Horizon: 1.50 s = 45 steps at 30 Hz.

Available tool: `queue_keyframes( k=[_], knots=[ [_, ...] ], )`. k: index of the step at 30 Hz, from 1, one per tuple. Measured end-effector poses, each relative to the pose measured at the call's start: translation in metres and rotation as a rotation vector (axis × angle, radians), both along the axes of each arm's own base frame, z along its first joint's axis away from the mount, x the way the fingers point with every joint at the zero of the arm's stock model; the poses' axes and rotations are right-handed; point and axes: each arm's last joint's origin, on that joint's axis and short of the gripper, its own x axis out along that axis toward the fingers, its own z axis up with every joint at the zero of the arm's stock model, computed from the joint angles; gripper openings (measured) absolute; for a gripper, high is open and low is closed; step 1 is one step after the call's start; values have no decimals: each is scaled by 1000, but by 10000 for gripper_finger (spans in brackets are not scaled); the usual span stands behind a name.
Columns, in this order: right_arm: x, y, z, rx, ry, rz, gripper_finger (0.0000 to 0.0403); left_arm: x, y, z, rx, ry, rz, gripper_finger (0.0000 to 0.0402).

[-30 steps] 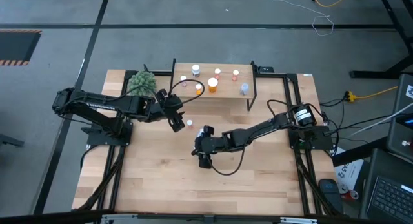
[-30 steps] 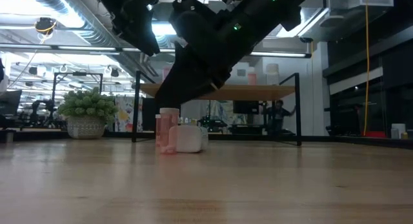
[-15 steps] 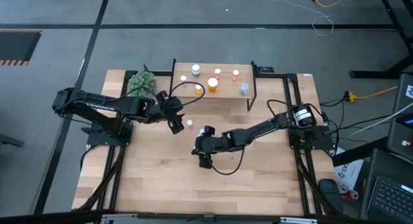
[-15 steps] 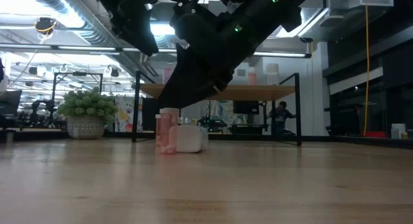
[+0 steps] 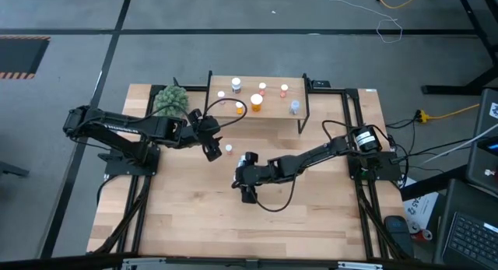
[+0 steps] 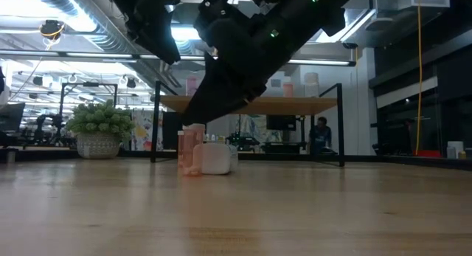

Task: Pick and place medicine bottles onto shelf by color
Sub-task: Put the pink pill bottle on the shelf

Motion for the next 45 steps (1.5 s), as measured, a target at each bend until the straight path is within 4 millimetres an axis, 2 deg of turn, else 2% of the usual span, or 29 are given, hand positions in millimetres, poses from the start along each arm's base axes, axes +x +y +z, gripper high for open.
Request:
queue_keyframes(
  k=[5,9,14,26,30,39,42,45],
  knots=[
    [0,0,-3,-5,5,-3,264,0,0,0,0,-1,1,212],
    [3,0,-15,-11,17,-5,264,0,0,0,0,0,1,212],
    [4,1,-22,-10,18,-7,264,0,0,0,-1,-1,1,212],
    [5,-1,-21,-25,-5,-63,259,0,0,0,-1,-2,1,212],
    [5,0,-21,-22,-6,-64,228,0,0,0,-1,-2,1,212],
    [6,0,-19,-1,-6,-82,128,0,0,0,-1,-2,1,212],
    [11,1,-10,14,2,-58,111,0,0,0,-2,-3,2,212],
    [19,0,7,-10,44,-45,112,0,0,0,-3,-4,2,212]
  ],
)
